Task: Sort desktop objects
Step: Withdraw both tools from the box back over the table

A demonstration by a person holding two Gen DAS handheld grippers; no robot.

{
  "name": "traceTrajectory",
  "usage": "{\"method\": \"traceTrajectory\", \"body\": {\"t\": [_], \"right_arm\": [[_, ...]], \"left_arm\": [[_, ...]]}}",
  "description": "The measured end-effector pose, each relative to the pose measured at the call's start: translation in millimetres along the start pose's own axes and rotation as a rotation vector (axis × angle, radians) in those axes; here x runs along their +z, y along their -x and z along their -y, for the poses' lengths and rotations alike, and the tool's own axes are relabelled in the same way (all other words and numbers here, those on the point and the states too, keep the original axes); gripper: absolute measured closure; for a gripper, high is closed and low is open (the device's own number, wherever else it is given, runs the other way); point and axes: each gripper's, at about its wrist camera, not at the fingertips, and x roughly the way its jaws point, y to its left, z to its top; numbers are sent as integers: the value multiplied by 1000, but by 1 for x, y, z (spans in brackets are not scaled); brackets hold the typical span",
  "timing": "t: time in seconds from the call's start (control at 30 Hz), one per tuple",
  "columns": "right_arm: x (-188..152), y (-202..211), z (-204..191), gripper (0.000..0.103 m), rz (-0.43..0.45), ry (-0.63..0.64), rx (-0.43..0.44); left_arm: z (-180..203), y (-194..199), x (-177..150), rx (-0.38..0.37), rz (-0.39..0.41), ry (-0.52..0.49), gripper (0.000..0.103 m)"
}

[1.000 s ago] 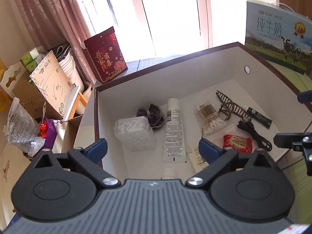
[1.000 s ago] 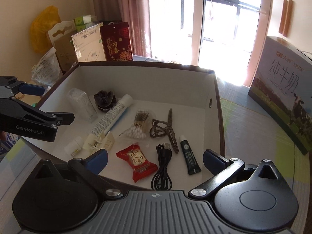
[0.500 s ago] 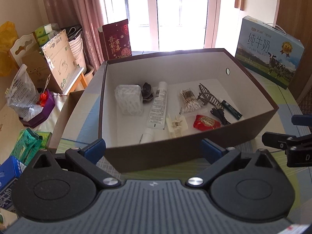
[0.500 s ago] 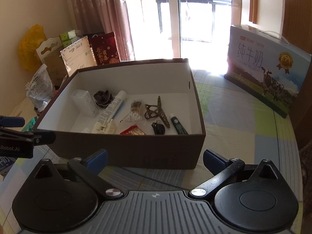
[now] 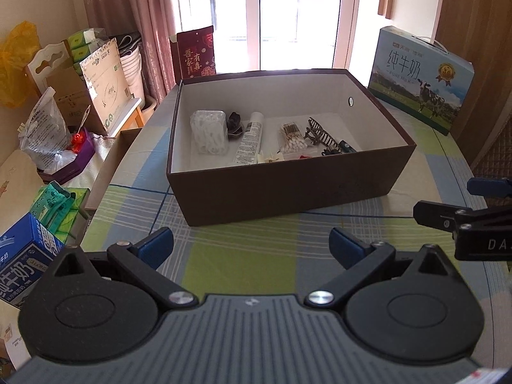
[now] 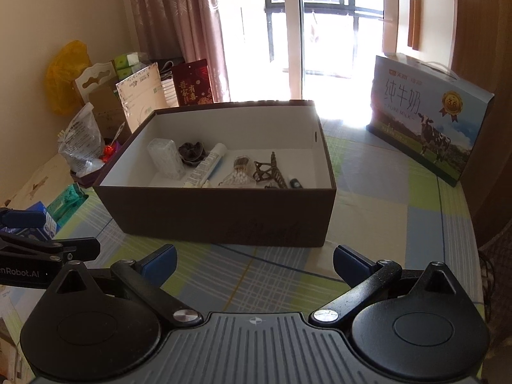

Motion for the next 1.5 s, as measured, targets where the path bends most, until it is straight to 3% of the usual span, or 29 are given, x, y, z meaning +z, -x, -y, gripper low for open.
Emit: {"method": "traceTrajectory", "body": {"t": [0.6, 1.5], "right_arm": [[-29, 33, -7, 2, -3, 9, 5], [-40, 34, -4, 2, -30, 26, 8]], "left_arm": [[19, 36, -21, 6, 26, -19, 1], [28, 32, -41, 23, -30, -37, 1]]}}
